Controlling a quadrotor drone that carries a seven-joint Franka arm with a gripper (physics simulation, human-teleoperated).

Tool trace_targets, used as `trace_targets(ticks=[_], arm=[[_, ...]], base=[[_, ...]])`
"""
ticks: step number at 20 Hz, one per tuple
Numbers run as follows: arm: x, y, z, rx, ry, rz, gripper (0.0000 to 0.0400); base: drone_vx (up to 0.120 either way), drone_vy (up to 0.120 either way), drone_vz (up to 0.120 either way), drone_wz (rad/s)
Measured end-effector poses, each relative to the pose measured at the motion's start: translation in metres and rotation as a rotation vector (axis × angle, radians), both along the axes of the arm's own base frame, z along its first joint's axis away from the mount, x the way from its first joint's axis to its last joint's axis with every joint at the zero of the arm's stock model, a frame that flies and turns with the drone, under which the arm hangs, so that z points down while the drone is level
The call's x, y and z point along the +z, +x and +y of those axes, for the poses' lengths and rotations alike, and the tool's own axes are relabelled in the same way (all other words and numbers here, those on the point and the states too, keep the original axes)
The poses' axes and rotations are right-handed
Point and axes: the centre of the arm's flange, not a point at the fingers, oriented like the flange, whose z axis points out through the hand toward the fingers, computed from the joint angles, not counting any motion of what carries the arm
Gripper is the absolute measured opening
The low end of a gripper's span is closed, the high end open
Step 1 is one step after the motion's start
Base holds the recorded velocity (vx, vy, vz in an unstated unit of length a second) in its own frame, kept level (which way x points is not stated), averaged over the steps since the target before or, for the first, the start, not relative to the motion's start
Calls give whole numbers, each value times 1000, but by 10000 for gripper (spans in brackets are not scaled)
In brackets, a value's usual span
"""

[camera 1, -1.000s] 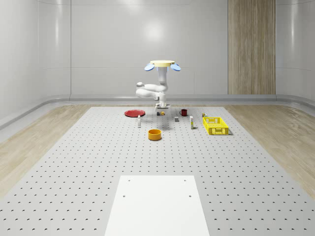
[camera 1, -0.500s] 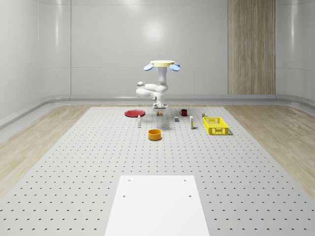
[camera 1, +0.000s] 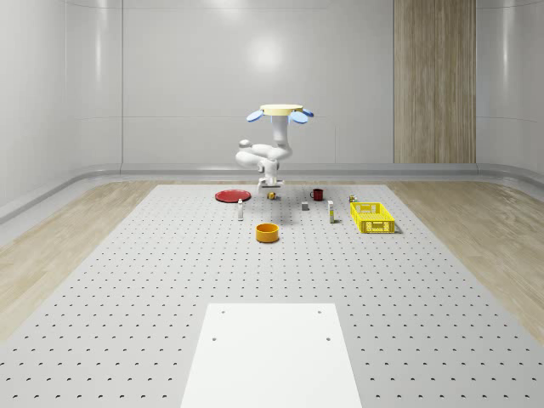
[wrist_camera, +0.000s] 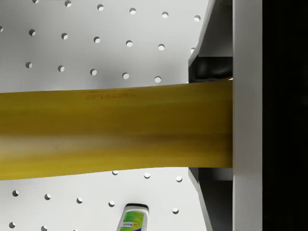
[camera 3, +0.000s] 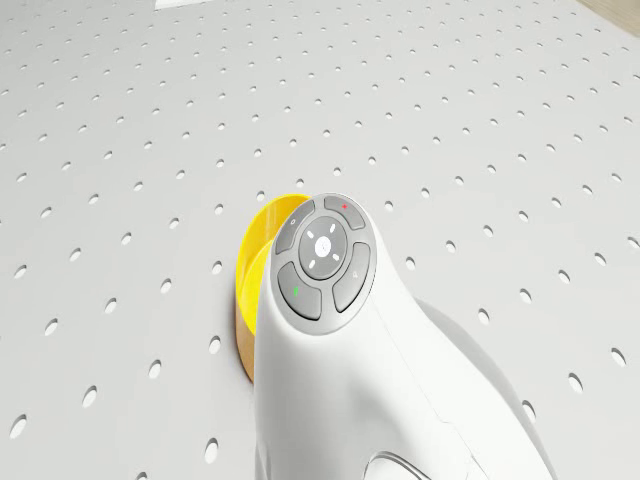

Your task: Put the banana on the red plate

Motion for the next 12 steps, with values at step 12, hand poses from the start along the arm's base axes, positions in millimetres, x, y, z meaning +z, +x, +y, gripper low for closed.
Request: trace_targets(ticks=[12], arm=[[0,0,0,-355,-2,0,193]], base=[[0,0,0,-300]])
